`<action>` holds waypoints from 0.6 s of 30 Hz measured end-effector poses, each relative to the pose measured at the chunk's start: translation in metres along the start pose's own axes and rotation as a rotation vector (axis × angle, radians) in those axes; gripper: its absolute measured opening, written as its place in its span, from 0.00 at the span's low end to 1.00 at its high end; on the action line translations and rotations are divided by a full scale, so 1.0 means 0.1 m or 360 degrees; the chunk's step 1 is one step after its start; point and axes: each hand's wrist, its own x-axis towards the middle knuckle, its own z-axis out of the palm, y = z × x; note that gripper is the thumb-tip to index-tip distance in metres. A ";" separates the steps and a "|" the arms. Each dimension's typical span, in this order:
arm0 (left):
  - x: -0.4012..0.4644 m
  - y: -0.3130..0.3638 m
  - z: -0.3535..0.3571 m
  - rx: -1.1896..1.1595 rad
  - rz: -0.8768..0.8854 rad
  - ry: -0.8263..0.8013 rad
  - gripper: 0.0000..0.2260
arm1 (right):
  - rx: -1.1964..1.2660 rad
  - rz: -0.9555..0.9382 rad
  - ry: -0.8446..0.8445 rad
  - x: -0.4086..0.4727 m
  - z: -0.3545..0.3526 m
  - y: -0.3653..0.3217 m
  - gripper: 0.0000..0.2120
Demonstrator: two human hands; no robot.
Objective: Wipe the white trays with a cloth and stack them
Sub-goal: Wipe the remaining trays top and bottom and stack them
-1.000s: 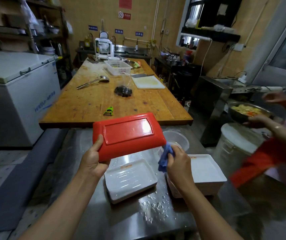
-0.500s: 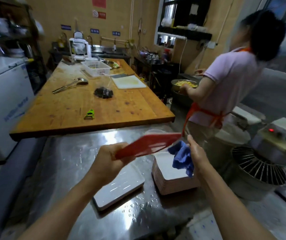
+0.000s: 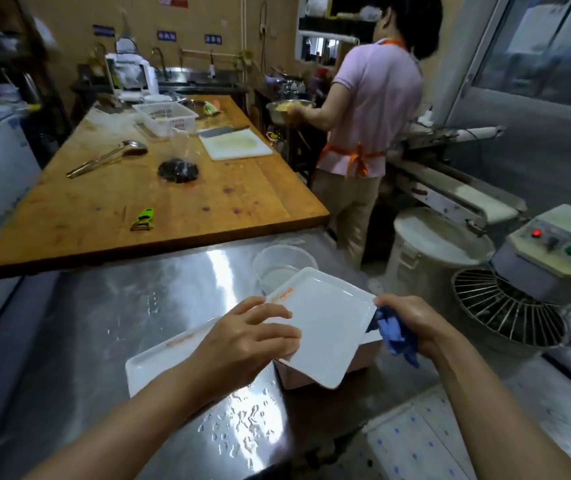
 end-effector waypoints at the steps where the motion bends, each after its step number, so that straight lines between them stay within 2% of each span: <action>1: 0.04 0.00 0.08 -0.0017 0.0027 -0.0008 0.09 | 0.0012 -0.0006 0.0011 0.05 -0.05 0.03 0.11; 4: 0.10 -0.06 0.30 -0.0024 -0.0007 0.0012 0.08 | 0.0008 0.0000 0.0092 0.15 -0.17 0.12 0.07; 9: 0.10 -0.21 0.63 0.0113 -0.0289 0.0049 0.04 | 0.0156 0.0123 0.0091 0.31 -0.33 0.31 0.09; 13: 0.03 -0.24 0.87 0.0087 -0.0831 -0.0087 0.11 | 0.0127 0.0207 0.0150 0.39 -0.37 0.45 0.12; 18: -0.03 -0.21 1.13 -0.0047 -0.1809 -0.0160 0.15 | -0.0017 0.0211 0.0236 0.42 -0.31 0.58 0.13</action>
